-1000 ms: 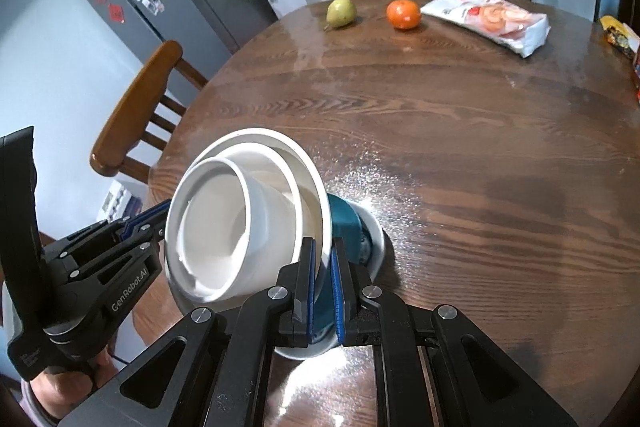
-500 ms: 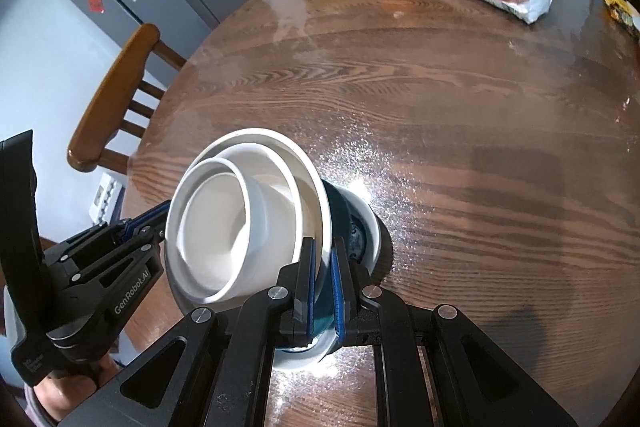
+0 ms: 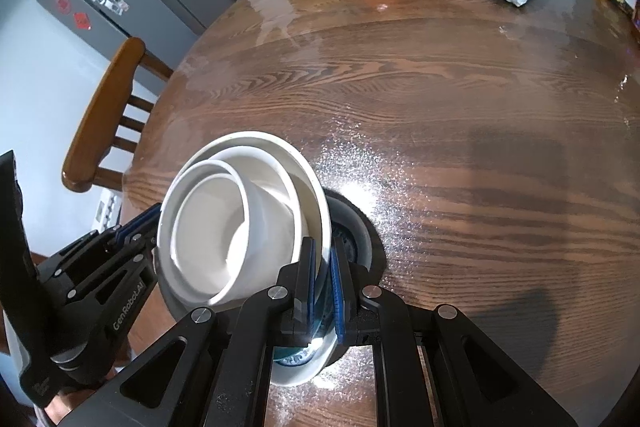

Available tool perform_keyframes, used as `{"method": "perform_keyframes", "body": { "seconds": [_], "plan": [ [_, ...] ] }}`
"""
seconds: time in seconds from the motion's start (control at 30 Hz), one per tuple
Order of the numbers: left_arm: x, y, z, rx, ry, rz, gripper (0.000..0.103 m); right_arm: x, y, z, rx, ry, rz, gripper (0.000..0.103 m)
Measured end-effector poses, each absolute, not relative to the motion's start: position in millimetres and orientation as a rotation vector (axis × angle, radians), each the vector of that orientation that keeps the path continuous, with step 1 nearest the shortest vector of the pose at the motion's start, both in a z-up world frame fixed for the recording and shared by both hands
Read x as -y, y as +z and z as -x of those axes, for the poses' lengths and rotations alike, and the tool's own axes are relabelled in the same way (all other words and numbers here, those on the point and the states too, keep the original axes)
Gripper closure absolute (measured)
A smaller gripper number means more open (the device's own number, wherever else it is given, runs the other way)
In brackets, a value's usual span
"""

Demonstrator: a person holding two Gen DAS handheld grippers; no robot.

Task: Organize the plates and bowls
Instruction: 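Lower the bowl stack onto the teal plate atop the square plates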

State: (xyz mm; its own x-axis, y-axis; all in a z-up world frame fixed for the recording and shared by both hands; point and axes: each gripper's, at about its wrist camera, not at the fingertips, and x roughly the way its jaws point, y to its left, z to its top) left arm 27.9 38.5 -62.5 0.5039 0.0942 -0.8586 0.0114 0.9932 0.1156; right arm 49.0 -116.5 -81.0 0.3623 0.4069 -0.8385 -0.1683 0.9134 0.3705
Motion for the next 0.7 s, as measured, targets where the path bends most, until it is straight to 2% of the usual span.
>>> {"method": "perform_keyframes", "body": {
  "seconds": [0.7],
  "plan": [
    [-35,-61,-33,-1.002,0.061,-0.119,0.099,111,-75,-62,-1.084,0.334,-0.212,0.092]
  ]
}}
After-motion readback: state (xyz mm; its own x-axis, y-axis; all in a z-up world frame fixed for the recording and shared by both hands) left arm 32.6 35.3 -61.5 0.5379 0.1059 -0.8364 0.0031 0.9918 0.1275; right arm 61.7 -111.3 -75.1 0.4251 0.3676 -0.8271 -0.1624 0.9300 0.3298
